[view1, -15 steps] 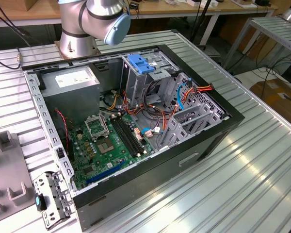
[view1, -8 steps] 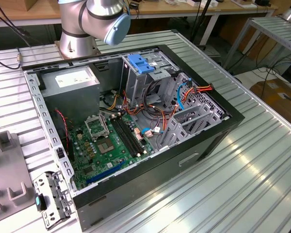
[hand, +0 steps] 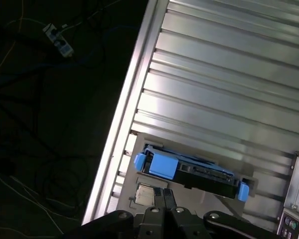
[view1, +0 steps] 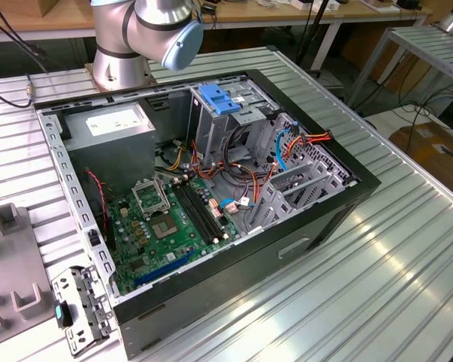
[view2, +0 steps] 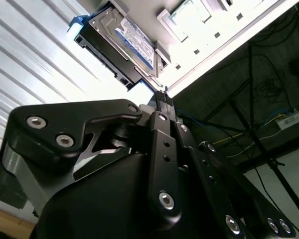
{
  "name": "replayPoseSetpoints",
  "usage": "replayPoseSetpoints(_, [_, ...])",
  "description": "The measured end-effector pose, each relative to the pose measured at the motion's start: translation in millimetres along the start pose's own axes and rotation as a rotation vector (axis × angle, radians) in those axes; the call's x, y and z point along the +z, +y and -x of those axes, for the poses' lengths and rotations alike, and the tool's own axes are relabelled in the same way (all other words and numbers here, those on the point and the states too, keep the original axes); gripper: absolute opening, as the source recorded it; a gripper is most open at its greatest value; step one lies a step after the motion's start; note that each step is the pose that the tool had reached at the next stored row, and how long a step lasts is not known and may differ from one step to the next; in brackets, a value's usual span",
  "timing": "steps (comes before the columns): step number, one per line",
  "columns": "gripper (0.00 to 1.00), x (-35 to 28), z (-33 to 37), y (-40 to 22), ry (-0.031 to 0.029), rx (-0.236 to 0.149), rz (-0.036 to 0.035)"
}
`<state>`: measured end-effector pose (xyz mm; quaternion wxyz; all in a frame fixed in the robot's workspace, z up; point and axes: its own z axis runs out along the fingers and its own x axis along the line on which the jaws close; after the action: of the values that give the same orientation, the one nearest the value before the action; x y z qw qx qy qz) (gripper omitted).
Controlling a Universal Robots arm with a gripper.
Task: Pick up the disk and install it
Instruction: 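Pick up the disk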
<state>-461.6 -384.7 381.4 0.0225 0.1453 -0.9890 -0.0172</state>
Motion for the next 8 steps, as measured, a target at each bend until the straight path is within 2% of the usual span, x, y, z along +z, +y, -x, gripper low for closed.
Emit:
replayPoseSetpoints(2, [0.11, 0.0, 0.0, 0.0, 0.0013, -0.033, -0.0013])
replayPoseSetpoints(8, [0.11, 0.0, 0.0, 0.0, 0.0036, -0.09, -0.0036])
